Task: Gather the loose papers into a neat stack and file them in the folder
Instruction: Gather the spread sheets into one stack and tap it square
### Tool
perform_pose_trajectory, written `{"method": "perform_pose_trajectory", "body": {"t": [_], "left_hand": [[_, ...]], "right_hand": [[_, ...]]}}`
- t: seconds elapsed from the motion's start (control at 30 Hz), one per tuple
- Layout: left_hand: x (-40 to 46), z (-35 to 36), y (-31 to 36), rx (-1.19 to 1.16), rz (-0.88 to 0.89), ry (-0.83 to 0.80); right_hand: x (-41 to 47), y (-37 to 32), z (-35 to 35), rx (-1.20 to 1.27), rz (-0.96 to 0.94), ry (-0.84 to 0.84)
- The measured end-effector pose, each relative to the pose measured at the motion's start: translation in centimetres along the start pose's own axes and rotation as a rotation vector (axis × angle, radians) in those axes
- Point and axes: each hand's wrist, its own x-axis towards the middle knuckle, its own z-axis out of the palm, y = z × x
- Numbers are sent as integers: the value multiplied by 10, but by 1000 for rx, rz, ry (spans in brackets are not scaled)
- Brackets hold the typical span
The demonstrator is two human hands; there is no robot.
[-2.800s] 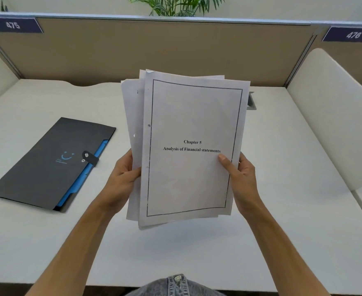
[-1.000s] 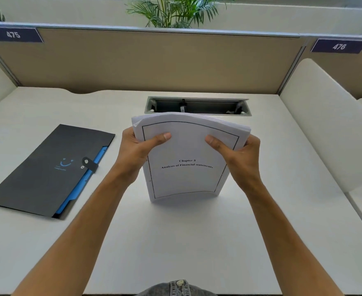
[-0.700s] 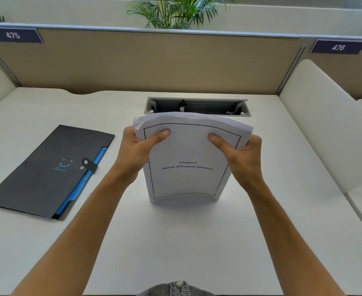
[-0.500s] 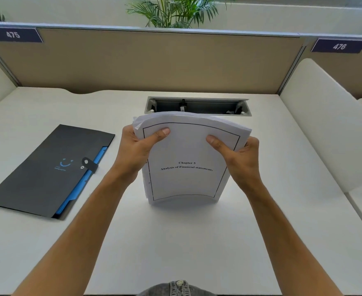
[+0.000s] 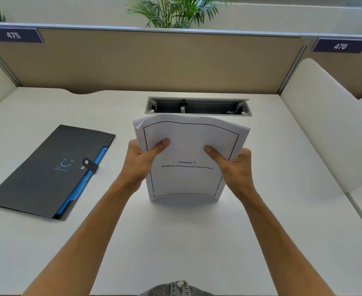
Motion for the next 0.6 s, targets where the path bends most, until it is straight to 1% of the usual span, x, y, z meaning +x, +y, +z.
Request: {"method": "perform_pose_trajectory", "body": {"t": [0.1,0.17,0.27,0.4,0.43,0.5,0.6], "left_hand": [[3,-2,-2,0,-2,28],[8,-6,-6,-20,-18,102],[15,-14,-11,-136,-134,282],[21,-28,-15,-341,-316,439],[22,-31,-16,-399,-347,458],[24,-37,-18,-508,-373,446],[25,-39,-21,-648,-413,384]], "right_hand": [[0,7,-3,-50,6,-13],[-3,16,-6,-89,0,-8],[-10,31,-12,-102,27,37],[-17,51,-20,-46,123,196],[-18,55,-21,-24,159,233],[-20,60,-20,47,238,260],[-21,60,-13,235,359,209]]}}
